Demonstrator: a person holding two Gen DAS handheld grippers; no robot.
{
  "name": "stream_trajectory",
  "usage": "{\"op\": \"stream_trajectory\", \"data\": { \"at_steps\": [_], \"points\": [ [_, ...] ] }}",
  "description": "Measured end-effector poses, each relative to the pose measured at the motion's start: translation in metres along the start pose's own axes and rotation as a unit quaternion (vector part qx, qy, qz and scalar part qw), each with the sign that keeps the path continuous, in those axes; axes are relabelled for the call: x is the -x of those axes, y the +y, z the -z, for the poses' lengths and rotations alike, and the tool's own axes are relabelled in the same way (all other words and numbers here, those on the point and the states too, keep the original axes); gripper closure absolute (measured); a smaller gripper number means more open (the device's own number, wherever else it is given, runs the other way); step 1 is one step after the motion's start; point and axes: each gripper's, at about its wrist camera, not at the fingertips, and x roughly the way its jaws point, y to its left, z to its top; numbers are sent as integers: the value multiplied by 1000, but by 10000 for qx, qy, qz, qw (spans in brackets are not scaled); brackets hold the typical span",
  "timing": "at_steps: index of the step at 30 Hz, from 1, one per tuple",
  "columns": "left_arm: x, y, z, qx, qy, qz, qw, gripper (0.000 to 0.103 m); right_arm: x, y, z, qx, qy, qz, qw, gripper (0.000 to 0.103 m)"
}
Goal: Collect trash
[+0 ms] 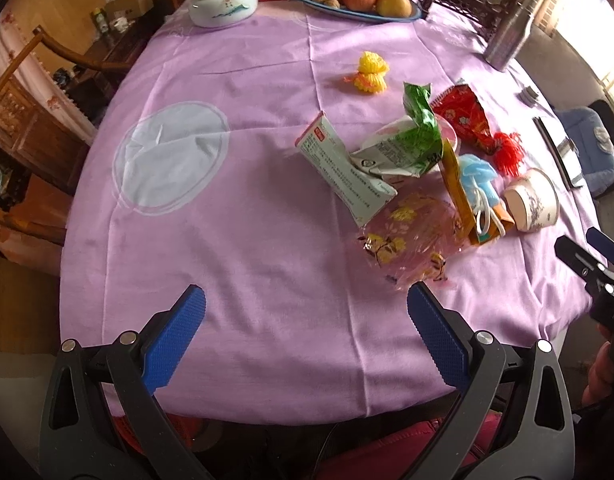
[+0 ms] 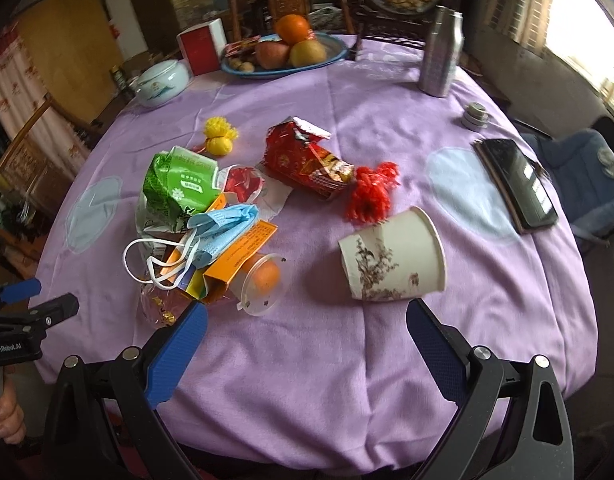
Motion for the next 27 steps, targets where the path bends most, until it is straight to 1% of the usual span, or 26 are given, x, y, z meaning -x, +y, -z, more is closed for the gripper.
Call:
{"op": "stream_trajectory", "data": {
  "at_steps": [2, 5, 7, 10, 12, 14, 17, 18, 19, 20, 21, 22, 24, 26, 27],
  "points": [
    [-3, 1, -1, -116, 41, 134, 9998, 6, 6, -6, 6, -204, -126, 43, 9997, 5],
    [-9, -8, -11, -343, -12, 303, 9989, 6, 17, -19, 15, -297, -247, 204, 9990, 5],
    [-14, -17, -27, -376, -58, 430, 9984, 6, 24, -32, 15, -328, -287, 336, 9985, 5],
    [-24, -33, -57, -305, -78, 666, 9973, 6, 33, -58, 9, -501, -503, 388, 9967, 5],
    [-29, -47, -76, -365, -155, 764, 9963, 6, 34, -70, 4, -553, -547, 398, 9962, 5],
    [-39, -62, -97, -470, -298, 676, 9962, 6, 33, -80, 1, -485, -548, 437, 9964, 5],
    [-62, -75, -116, -486, -297, 555, 9968, 6, 30, -88, -1, -419, -501, 477, 9967, 5],
    [-70, -78, -120, -466, -279, 463, 9975, 9, 29, -92, -2, -418, -492, 472, 9968, 5],
    [-75, -80, -122, -445, -263, 472, 9975, 23, 28, -97, -3, -438, -484, 466, 9968, 5],
    [-77, -80, -123, -434, -225, 540, 9973, 33, 27, -100, -3, -461, -482, 463, 9967, 5],
    [-79, -81, -123, -408, -171, 678, 9967, 50, 25, -105, -4, -507, -464, 440, 9967, 5],
    [-76, -80, -122, -372, -181, 801, 9959, 63, 23, -109, -5, -552, -443, 404, 9967, 5],
    [-63, -78, -119, -289, -311, 1063, 9934, 73, 17, -118, -7, -658, -391, 274, 9967, 5],
    [-41, -73, -115, -214, -536, 1246, 9905, 76, 3, -126, -12, -833, -264, 76, 9961, 5],
    [-30, -71, -113, -195, -656, 1261, 9897, 76, -3, -128, -14, -896, -205, -25, 9958, 5]
  ]
}}
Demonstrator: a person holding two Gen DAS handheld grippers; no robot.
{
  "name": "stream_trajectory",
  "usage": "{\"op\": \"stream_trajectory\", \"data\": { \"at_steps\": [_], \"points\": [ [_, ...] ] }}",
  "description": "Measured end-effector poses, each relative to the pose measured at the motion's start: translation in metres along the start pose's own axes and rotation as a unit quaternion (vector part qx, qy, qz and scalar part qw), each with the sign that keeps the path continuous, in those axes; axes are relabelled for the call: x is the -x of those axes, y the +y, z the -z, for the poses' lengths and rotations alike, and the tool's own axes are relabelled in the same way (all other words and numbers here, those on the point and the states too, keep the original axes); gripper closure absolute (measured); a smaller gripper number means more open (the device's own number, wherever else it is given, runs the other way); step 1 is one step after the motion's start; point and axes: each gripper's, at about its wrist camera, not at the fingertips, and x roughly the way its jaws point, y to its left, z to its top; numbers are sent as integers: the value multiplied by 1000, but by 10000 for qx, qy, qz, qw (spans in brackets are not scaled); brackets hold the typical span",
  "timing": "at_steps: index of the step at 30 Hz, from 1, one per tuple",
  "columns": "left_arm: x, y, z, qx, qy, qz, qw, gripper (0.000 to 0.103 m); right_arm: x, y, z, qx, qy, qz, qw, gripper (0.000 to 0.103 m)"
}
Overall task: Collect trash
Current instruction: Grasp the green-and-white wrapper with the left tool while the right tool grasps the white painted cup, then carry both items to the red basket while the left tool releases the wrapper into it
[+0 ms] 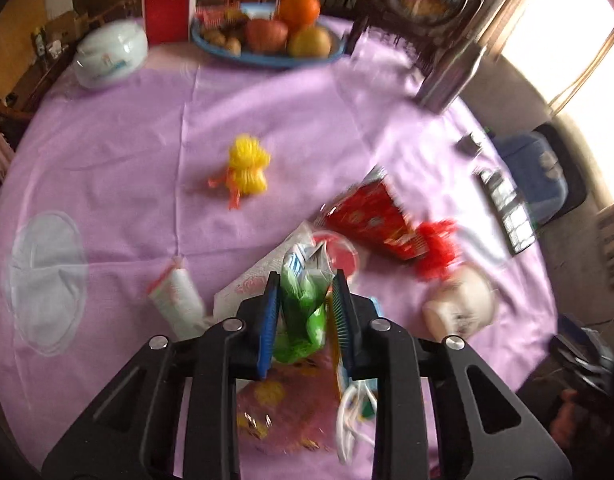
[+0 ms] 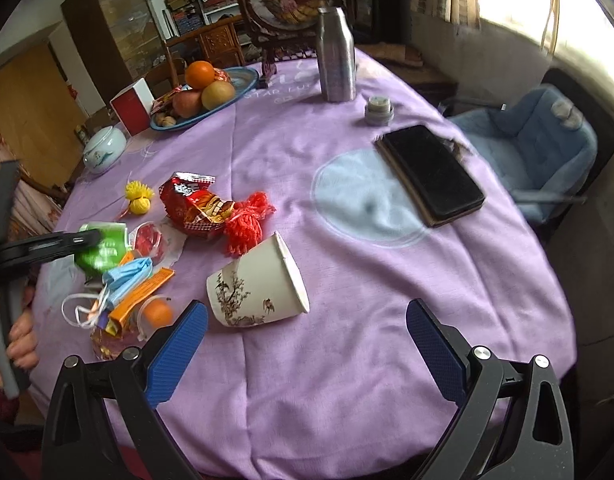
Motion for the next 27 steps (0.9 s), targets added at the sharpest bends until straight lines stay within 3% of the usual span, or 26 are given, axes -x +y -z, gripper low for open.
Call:
{"op": "stream_trajectory", "data": {
  "at_steps": [5, 11, 13, 14, 16, 18, 20, 22, 26, 27],
  "points": [
    [57, 3, 2, 85, -593, -74, 9982, 77, -46, 2, -11, -118, 388, -418, 9983, 5],
    [81, 17, 15, 397, -736, -360, 9958, 76, -87, 15, -18, 181, 631, -460, 9968, 8],
    [77, 20, 18, 491, -548, -458, 9962, 70, -94, 18, -20, 199, 686, -575, 9958, 9],
    [73, 19, 19, 527, -461, -450, 9965, 59, -96, 20, -20, 243, 717, -660, 9949, 11],
    [64, 15, 21, 541, -364, -489, 9967, 30, -100, 27, -20, 425, 815, -858, 9921, 34],
    [51, 7, 20, 475, -252, -521, 9972, 22, -97, 34, -18, 524, 809, -1254, 9874, 70],
    [28, -5, 15, 330, -16, -410, 9986, 20, -87, 34, -19, 449, 719, -1567, 9840, 88],
    [5, -12, 8, 226, 181, -392, 9988, 19, -75, 30, -21, 458, 592, -1600, 9843, 98],
    [-46, -11, -6, 249, 491, -487, 9973, 20, -51, 17, -18, 475, 406, -1543, 9860, 98],
    [-55, -8, -9, 322, 542, -420, 9971, 26, -46, 16, -17, 475, 373, -1553, 9860, 99]
  ]
}}
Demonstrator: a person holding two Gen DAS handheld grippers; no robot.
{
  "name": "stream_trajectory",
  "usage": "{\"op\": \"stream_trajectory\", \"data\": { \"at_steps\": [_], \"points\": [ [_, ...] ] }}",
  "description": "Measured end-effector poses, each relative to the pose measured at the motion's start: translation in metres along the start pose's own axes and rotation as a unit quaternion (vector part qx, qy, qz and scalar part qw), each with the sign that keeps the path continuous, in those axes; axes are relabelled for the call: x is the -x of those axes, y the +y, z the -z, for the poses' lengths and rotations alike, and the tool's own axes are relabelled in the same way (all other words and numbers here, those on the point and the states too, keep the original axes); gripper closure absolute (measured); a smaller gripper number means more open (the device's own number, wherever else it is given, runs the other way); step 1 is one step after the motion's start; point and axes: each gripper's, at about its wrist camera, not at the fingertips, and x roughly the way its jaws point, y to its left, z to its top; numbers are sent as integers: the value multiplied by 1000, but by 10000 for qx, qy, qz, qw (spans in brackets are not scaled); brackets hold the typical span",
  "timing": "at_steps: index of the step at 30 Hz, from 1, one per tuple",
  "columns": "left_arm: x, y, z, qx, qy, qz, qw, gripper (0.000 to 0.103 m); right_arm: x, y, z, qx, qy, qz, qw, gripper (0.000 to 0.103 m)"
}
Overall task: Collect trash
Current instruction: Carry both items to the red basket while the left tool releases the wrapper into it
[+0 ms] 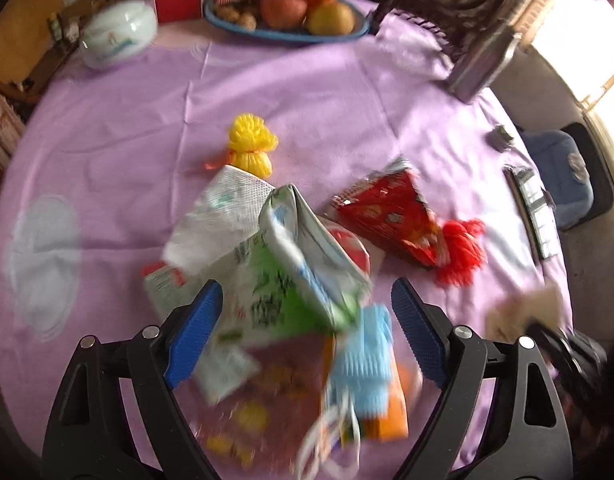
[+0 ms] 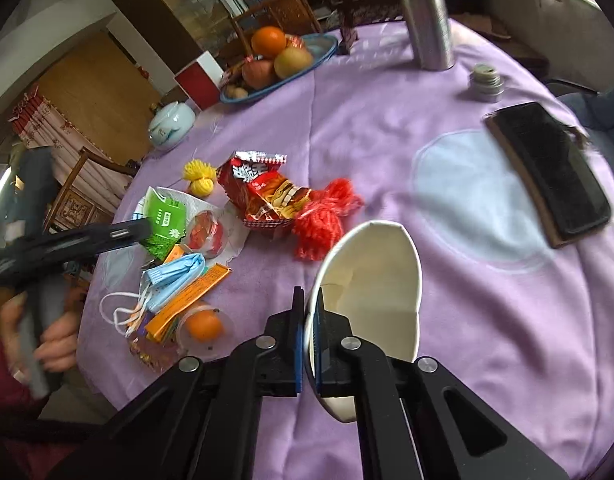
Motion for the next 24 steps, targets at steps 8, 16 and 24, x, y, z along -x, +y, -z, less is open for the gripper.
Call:
{"op": "stream_trajectory", "data": {
  "at_steps": [8, 16, 24],
  "points": [
    [44, 9, -9, 134, -699, 600, 9957, 76, 27, -1, -4, 53, -343, 110, 9993, 99],
    [153, 69, 20, 808, -1714, 85, 9818, 76, -3, 49, -42, 518, -306, -730, 9955, 99],
    [222, 178, 126, 2451, -2070, -881, 9430, 76, -40, 155, -51, 1623, 134, -1681, 9722, 99]
  ]
}}
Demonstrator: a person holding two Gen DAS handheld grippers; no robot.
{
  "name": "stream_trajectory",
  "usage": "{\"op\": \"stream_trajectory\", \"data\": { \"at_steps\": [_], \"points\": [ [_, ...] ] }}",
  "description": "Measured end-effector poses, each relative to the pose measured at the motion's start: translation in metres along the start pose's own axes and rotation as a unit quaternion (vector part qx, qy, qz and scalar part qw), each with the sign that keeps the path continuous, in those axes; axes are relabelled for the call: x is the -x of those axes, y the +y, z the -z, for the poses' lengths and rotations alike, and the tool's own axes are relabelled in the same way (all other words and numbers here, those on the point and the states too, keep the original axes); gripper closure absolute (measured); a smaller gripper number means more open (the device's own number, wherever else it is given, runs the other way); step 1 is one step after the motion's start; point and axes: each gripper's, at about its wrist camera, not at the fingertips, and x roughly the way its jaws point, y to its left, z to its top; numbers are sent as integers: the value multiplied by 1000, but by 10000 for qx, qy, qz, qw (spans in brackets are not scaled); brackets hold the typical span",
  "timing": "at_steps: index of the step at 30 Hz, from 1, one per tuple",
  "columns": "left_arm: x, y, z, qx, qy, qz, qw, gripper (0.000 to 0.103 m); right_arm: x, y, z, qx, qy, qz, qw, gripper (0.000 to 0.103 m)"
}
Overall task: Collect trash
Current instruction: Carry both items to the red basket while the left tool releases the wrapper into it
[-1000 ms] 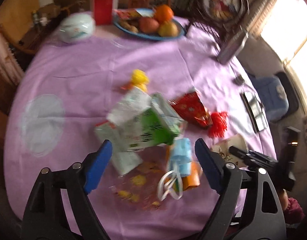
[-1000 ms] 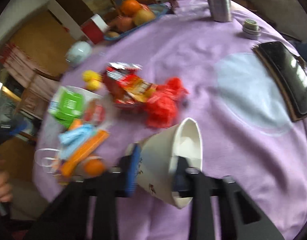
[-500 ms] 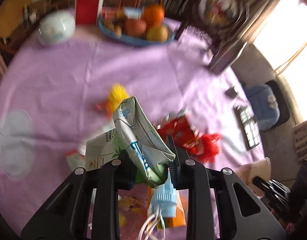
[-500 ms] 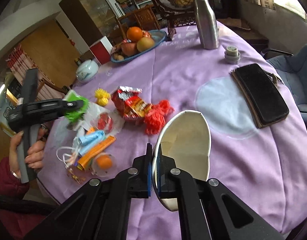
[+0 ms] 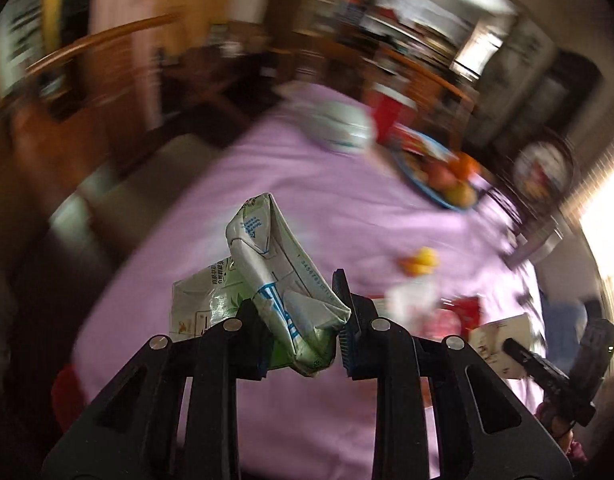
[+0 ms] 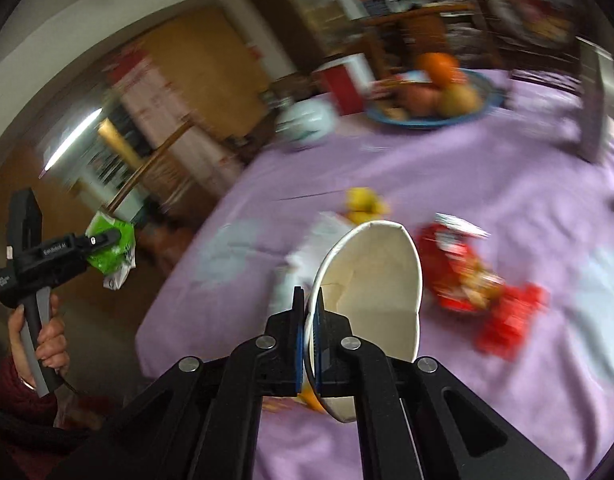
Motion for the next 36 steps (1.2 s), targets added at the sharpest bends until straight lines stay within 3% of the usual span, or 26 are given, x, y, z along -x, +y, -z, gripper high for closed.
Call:
{"op": "stream_trajectory", "data": {
  "at_steps": [4, 8, 14, 16, 19, 21, 27, 30, 36],
  "points": [
    [39, 84, 28, 761, -145, -652, 9949, 76, -33, 54, -10, 438, 241, -456, 9977, 99],
    [69, 172, 69, 1576, -115, -1182, 9803, 76, -58, 113, -11, 830, 483, -851, 9917, 99],
    [85, 257, 118, 2408, 73, -1416, 9602, 74, -80, 190, -3, 1426, 774, -1033, 9813, 99],
    [85, 279, 129, 2560, 179, -1451, 9556, 67, -86, 213, -1, 1566, 857, -1061, 9782, 99],
    [85, 294, 135, 2709, 298, -1496, 9505, 35, -94, 236, 3, 1722, 970, -1103, 9740, 99],
    [86, 297, 134, 2697, 289, -1562, 9497, 26, -99, 256, 9, 1850, 1044, -1145, 9705, 99],
    [98, 312, 138, 2669, 314, -1799, 9463, 22, -124, 298, 16, 2160, 1310, -1363, 9579, 99],
    [108, 320, 146, 2746, 292, -1891, 9423, 22, -146, 321, 23, 2368, 1568, -1564, 9460, 99],
    [137, 334, 171, 2961, 200, -2278, 9274, 21, -179, 384, 56, 2970, 2269, -2117, 9031, 98]
  ]
}}
